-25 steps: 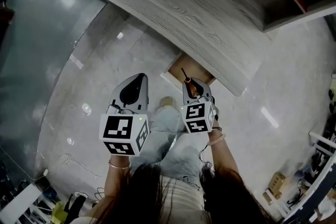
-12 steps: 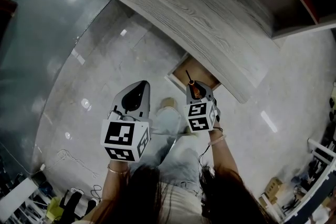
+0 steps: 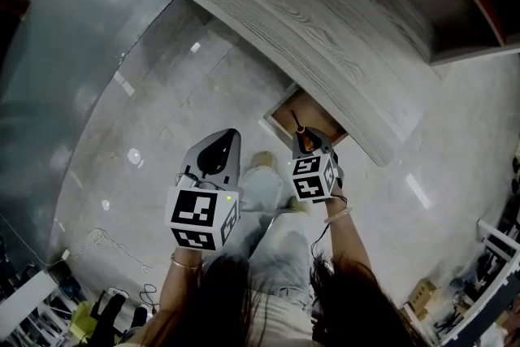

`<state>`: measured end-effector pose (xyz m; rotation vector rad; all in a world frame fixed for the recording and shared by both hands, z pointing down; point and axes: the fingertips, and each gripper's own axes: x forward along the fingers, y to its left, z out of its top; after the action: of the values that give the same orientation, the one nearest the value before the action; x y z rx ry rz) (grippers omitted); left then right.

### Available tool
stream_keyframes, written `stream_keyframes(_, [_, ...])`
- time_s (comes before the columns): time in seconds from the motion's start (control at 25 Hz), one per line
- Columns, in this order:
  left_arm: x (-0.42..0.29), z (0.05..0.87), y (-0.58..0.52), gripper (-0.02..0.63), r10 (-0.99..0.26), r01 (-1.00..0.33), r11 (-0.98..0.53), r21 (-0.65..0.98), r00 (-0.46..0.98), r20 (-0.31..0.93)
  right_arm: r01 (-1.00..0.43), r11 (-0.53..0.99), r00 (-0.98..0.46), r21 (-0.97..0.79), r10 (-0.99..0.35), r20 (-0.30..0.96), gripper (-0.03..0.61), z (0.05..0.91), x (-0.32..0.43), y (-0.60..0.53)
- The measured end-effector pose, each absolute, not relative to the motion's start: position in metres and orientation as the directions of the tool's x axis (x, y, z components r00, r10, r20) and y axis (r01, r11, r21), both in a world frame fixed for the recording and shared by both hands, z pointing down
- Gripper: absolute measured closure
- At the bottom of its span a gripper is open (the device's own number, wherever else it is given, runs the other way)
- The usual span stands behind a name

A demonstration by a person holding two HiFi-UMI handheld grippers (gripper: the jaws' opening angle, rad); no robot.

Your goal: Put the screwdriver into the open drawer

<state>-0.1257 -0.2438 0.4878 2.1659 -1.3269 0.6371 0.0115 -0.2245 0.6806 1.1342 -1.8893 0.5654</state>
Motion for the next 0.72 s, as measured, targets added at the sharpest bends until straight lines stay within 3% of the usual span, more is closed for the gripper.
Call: stream_keyframes(0.72, [-0.121, 0.523, -0.246, 0.597, -0.619, -0.902, -0.374, 0.215, 0.416, 0.666, -0.869, 0.494, -0.204, 0.012, -0.382, 0.901, 0.493, 0.723, 0.008, -0.227])
